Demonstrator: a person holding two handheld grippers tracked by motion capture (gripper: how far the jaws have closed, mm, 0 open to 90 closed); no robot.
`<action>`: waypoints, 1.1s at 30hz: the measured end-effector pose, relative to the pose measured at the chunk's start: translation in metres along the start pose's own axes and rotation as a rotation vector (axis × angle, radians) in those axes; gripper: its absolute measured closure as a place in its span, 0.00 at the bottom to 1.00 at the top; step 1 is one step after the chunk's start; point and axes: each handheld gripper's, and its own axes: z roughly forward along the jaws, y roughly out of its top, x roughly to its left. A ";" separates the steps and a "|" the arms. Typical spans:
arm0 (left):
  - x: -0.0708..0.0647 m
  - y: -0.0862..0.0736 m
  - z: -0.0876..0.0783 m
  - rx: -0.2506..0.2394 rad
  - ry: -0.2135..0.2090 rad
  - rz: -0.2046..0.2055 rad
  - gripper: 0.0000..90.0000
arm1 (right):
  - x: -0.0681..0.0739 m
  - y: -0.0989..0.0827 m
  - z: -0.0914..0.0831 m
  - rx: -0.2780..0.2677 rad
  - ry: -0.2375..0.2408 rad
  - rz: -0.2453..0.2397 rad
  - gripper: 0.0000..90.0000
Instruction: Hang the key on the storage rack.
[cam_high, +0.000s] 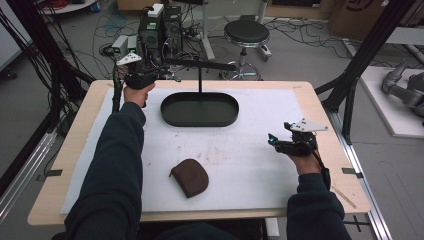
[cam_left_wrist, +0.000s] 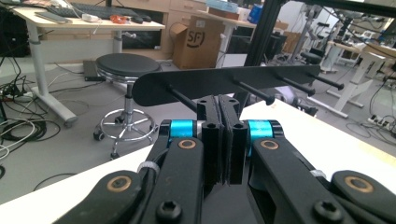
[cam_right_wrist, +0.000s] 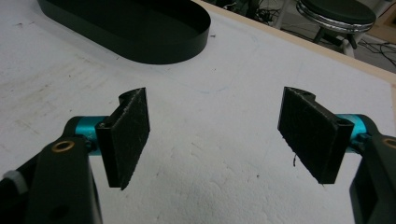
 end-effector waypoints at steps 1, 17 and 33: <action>0.000 0.001 0.000 -0.005 -0.004 0.000 0.98 | 0.000 0.000 0.000 0.002 -0.001 0.001 0.28; 0.007 0.020 0.010 -0.012 0.016 0.017 0.98 | 0.000 -0.002 0.001 0.009 0.004 -0.001 0.28; 0.004 0.011 0.011 0.015 0.035 0.012 0.98 | -0.001 -0.004 -0.001 0.008 0.008 0.001 0.28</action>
